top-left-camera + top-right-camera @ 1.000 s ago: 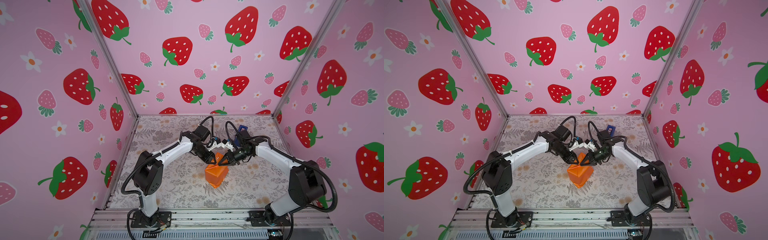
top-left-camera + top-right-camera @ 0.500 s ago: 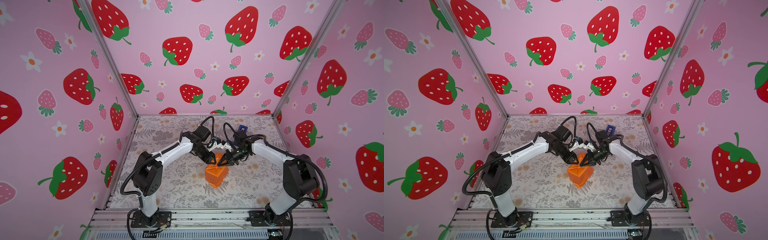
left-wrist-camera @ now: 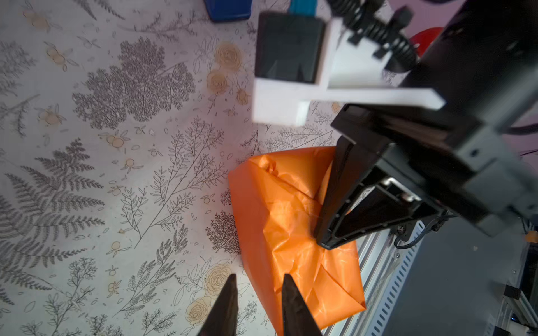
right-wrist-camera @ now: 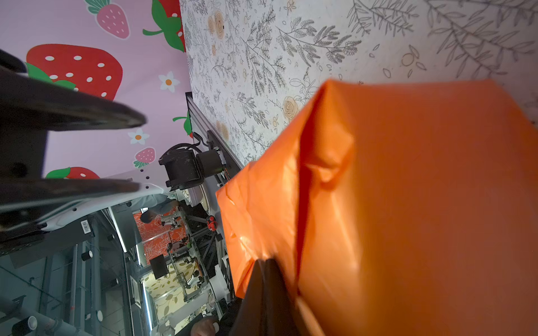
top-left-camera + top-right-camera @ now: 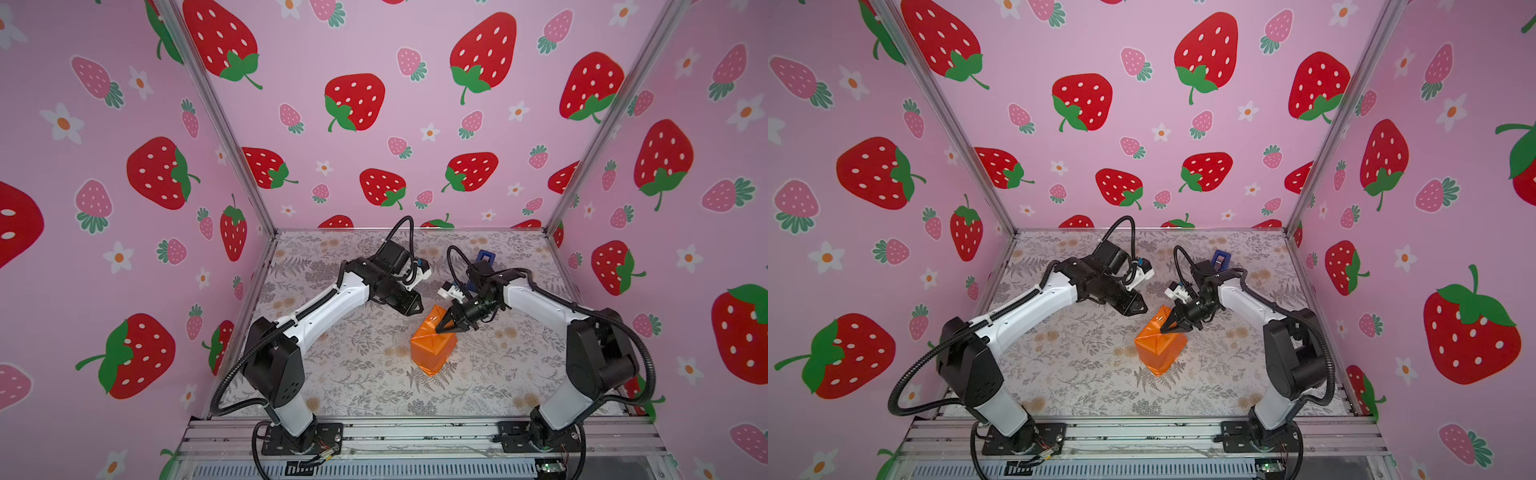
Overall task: Wrap a gift box in wrapping paper
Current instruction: Stick the wrapping paper to the gift box.
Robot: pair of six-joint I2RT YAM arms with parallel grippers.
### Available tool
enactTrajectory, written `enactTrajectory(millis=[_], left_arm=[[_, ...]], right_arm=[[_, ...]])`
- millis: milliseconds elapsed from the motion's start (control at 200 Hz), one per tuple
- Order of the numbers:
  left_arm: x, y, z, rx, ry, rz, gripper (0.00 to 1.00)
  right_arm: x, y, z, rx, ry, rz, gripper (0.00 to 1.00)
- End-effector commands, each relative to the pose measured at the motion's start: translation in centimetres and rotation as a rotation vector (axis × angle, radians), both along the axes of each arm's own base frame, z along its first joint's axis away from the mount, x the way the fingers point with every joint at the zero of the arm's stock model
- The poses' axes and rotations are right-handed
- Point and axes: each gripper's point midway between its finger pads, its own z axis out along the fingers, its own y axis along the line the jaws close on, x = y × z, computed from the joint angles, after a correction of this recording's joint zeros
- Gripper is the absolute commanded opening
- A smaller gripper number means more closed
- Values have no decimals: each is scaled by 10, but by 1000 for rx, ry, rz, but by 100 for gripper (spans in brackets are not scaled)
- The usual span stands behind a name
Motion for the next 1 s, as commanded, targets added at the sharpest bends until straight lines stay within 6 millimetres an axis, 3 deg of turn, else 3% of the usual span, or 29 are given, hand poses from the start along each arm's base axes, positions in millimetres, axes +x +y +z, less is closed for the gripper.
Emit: enactTrajectory(millis=[0,115,340,525,995], left_arm=[[2,-33,32,-212,119,61,18],[-4,-51,23,-311,273,104,8],[-22,-61,-7,-315,399,138,0],[-19,-54,-37,-223,400,200,0],[-29,-29,-81,25,374,238,0]], right_arm=[[-21,-37,-54,-277,74,17,0],[-18,-35,-52,-274,63,8,0],[-15,-34,-49,-272,53,-4,0],[-15,-34,-47,-271,49,-10,0],[-12,-31,-41,-266,37,-21,0]])
